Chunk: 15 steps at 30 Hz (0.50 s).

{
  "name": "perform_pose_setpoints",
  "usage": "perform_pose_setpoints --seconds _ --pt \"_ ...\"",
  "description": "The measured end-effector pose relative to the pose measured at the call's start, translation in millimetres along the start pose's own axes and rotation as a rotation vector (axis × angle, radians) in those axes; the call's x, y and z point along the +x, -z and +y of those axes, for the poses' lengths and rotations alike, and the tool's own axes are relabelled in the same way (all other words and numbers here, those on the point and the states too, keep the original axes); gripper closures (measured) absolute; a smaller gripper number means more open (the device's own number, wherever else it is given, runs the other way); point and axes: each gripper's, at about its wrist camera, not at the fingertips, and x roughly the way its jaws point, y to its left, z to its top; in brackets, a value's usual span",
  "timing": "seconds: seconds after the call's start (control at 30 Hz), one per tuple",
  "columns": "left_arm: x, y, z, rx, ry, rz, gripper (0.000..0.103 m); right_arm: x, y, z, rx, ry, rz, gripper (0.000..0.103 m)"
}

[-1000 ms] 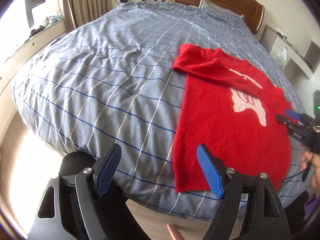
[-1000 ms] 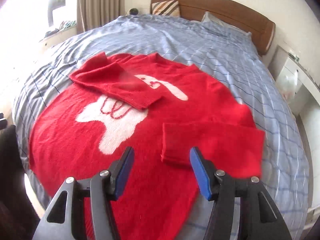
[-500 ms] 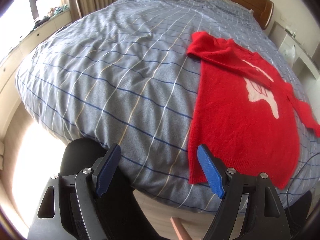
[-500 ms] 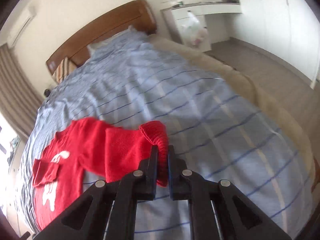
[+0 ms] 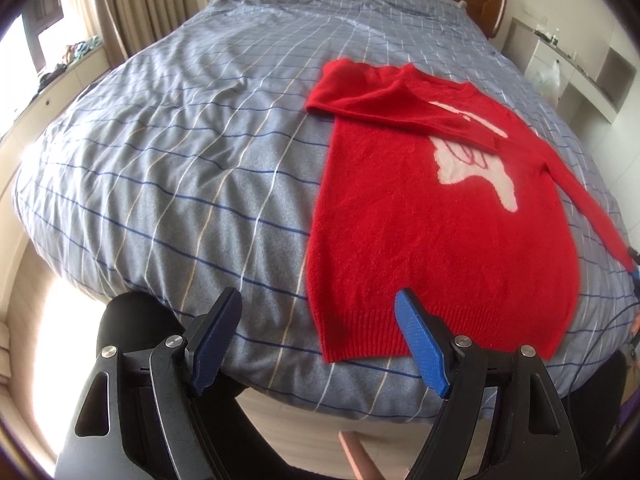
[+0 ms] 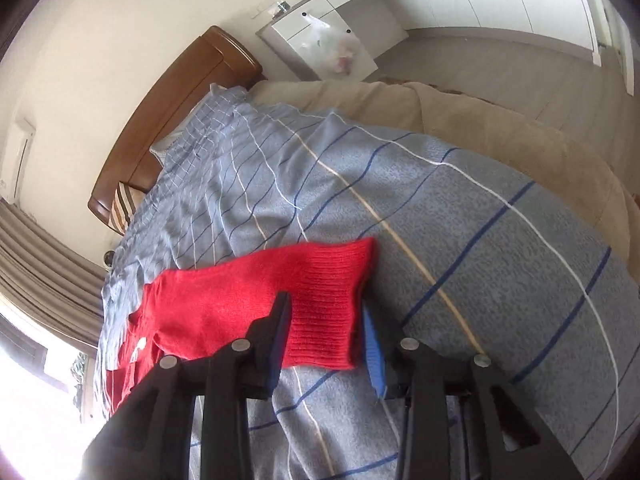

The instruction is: Fold small clothes

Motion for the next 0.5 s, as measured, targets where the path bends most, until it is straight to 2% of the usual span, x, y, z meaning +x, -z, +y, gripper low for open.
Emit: perform_pose_setpoints --seconds 0.03,0.23,0.33,0.4,0.5 --pt "1.9 0.9 1.4 -0.004 -0.003 0.007 0.022 0.9 -0.6 -0.1 -0.002 0.015 0.007 0.101" --pt "5.7 2.5 5.5 -0.009 -0.018 0.017 0.022 -2.7 3.3 -14.9 0.02 0.148 0.009 0.1" --pt "2.5 -7.6 1.2 0.044 -0.046 -0.01 0.022 -0.8 8.9 -17.0 0.005 0.163 0.001 0.1" --pt "-5.9 -23.3 -3.6 0.092 -0.068 -0.055 0.022 -4.1 11.3 -10.4 -0.044 0.17 -0.012 0.092" --pt "-27.4 -61.2 -14.5 0.152 -0.061 -0.163 0.021 -25.6 17.9 1.4 -0.092 0.191 -0.047 0.06"
